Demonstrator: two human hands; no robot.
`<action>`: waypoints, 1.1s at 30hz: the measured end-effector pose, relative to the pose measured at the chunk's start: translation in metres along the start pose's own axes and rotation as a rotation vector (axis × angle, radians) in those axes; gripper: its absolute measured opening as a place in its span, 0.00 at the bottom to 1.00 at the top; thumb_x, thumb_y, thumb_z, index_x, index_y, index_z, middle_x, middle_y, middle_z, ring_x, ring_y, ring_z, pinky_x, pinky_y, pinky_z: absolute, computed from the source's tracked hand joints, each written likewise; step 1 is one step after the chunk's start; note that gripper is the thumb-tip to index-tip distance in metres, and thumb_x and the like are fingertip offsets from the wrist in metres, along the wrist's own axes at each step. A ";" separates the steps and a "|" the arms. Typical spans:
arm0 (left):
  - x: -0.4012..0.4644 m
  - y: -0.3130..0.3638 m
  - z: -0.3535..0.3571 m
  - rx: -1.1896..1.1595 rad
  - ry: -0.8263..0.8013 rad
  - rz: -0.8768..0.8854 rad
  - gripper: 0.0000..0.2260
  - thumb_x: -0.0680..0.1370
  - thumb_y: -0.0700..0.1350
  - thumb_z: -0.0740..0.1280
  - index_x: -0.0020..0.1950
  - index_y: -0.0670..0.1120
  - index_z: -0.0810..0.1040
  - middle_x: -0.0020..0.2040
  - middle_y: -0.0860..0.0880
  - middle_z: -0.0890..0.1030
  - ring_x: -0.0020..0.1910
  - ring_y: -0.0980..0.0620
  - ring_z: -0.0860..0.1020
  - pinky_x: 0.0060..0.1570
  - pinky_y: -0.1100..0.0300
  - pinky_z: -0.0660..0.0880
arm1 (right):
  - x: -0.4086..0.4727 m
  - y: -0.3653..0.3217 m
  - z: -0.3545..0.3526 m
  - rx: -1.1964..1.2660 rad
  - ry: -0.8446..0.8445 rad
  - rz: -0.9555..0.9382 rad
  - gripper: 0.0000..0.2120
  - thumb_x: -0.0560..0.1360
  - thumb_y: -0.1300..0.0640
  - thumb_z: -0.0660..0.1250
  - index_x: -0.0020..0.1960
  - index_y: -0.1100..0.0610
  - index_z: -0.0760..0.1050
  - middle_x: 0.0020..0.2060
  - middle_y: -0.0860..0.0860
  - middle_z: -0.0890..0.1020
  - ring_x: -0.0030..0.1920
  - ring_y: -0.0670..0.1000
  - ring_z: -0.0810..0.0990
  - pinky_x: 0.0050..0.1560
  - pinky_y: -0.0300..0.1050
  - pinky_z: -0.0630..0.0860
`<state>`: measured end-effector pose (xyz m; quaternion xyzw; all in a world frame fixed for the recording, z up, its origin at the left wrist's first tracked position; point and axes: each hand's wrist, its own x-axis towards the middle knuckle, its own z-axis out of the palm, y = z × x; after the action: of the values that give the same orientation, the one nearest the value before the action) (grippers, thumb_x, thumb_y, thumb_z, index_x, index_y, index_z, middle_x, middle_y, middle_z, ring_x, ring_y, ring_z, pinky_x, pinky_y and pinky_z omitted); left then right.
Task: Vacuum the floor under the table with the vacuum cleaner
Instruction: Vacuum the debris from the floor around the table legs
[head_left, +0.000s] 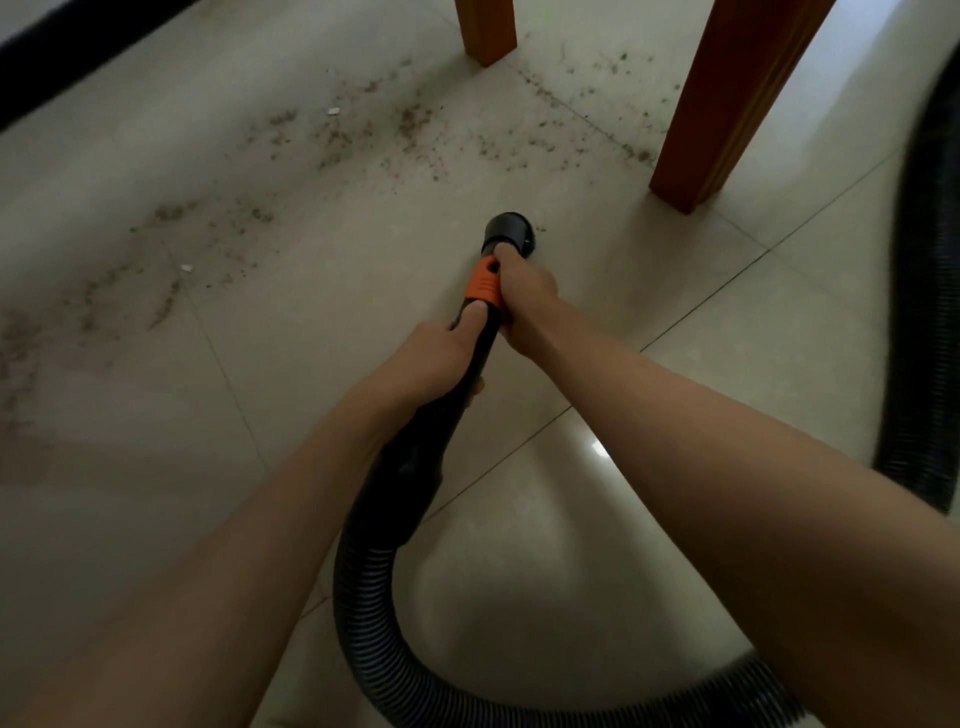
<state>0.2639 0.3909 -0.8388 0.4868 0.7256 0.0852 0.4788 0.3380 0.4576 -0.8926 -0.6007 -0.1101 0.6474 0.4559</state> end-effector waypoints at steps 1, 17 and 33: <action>0.002 0.005 0.002 0.009 -0.006 0.005 0.24 0.81 0.59 0.51 0.45 0.40 0.75 0.34 0.43 0.78 0.29 0.47 0.76 0.34 0.60 0.73 | 0.003 -0.003 -0.002 0.003 0.019 -0.012 0.19 0.79 0.57 0.61 0.64 0.69 0.70 0.54 0.61 0.78 0.46 0.54 0.75 0.45 0.45 0.73; 0.022 0.021 0.003 0.083 0.076 0.049 0.24 0.82 0.57 0.49 0.37 0.43 0.71 0.32 0.44 0.77 0.30 0.47 0.76 0.38 0.58 0.73 | 0.022 -0.022 0.008 0.011 -0.062 0.049 0.18 0.80 0.56 0.59 0.66 0.66 0.70 0.43 0.56 0.77 0.38 0.52 0.75 0.33 0.41 0.74; 0.035 0.021 0.010 -0.040 0.008 0.052 0.23 0.80 0.59 0.52 0.43 0.42 0.75 0.34 0.44 0.78 0.31 0.47 0.76 0.37 0.58 0.74 | 0.024 -0.031 -0.006 -0.056 0.078 -0.021 0.19 0.79 0.56 0.61 0.65 0.68 0.71 0.54 0.61 0.77 0.52 0.58 0.77 0.51 0.48 0.73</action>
<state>0.2824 0.4251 -0.8532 0.4954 0.7130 0.1140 0.4830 0.3611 0.4900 -0.8888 -0.6367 -0.1165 0.6155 0.4497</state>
